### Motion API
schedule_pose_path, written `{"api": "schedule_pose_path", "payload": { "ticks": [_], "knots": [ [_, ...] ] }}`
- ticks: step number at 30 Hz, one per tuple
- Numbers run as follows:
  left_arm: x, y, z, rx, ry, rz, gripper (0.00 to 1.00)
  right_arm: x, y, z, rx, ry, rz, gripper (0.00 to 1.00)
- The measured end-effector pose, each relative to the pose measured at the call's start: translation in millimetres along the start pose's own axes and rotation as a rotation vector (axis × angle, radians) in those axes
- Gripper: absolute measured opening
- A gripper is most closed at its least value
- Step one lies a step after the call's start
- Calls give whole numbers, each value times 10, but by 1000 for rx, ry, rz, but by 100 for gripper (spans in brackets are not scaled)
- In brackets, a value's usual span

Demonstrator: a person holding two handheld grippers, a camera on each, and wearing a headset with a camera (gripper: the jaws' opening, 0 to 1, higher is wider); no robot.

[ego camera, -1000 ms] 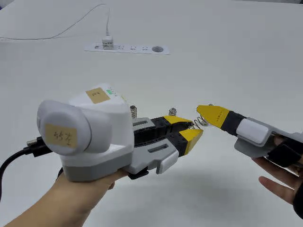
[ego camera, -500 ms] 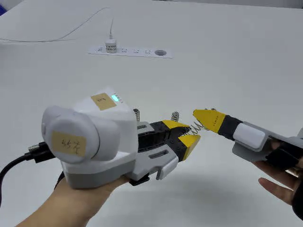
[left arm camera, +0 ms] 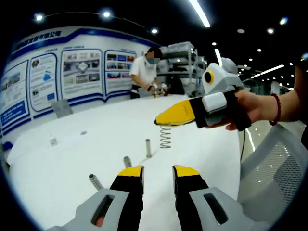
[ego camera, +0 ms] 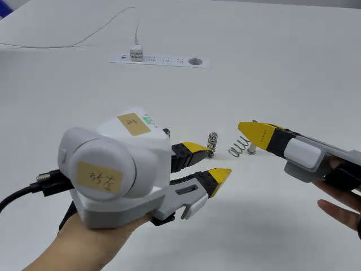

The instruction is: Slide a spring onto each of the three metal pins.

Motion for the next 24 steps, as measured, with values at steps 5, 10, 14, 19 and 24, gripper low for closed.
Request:
{"api": "schedule_pose_path", "payload": {
  "ticks": [5, 10, 14, 19, 24],
  "knots": [
    [-38, 88, 63, 42, 19, -16, 28, 104, -110, -36, -10, -3, 92, 11],
    [-65, 150, 102, 75, 30, -17, 33, 163, -225, -90, -23, 21, 221, 11],
    [-142, 201, 115, 101, 45, -14, 38, 181, -327, -138, -50, 32, 243, 11],
    [-199, 268, 150, 135, 61, -14, 45, 183, -439, -196, -61, 51, 291, 11],
    [-217, 322, 167, 165, 65, -4, 50, 161, -581, -253, -74, 83, 384, 12]
  ]
}}
Point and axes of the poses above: the centre of the closed fingertips' face, and the gripper's own axes: z roughly backward along the fingers, y roughly to its left, x roughly out of its top, the point moved 2 cm from there along z, roughly backward along the fingers, and after that the axes turned 13 degrees about -y, right-handed, at the moved point
